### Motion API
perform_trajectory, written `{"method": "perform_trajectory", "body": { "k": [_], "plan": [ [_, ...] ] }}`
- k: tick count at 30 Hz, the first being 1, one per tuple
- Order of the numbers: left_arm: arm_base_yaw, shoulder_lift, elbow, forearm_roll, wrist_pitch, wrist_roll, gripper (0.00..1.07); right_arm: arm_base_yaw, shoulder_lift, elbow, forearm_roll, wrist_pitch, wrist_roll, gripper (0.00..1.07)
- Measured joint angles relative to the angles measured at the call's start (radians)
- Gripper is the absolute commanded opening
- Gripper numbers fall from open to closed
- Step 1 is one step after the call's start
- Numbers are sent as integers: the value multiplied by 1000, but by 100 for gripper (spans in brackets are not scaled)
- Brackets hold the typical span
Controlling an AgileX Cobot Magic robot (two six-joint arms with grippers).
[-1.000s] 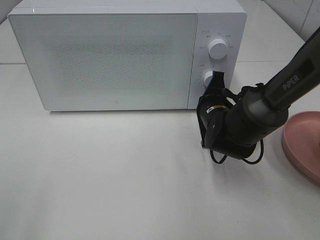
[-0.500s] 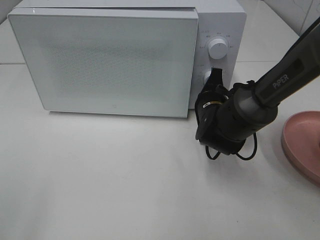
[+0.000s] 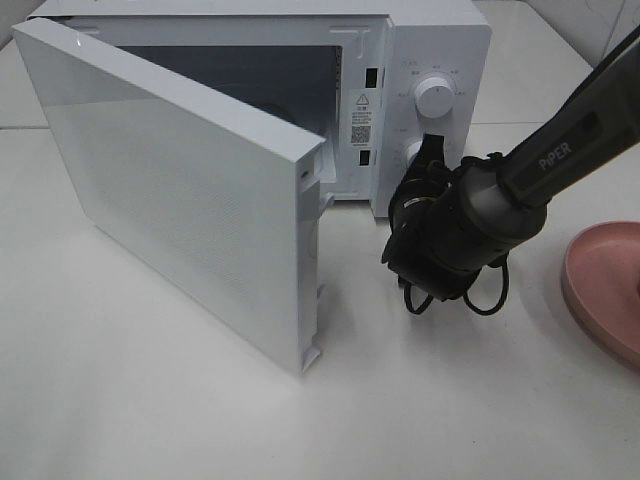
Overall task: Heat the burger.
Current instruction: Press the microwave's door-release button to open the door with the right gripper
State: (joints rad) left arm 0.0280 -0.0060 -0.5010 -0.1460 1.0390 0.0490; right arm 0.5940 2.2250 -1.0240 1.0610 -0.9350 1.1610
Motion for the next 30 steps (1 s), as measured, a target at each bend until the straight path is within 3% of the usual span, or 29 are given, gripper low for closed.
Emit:
{"method": "perform_trajectory", "body": {
  "k": [30],
  "plan": [
    [0,0,0,0,0,0,102,-7,-3,1,-23,46,14,0]
  ]
}}
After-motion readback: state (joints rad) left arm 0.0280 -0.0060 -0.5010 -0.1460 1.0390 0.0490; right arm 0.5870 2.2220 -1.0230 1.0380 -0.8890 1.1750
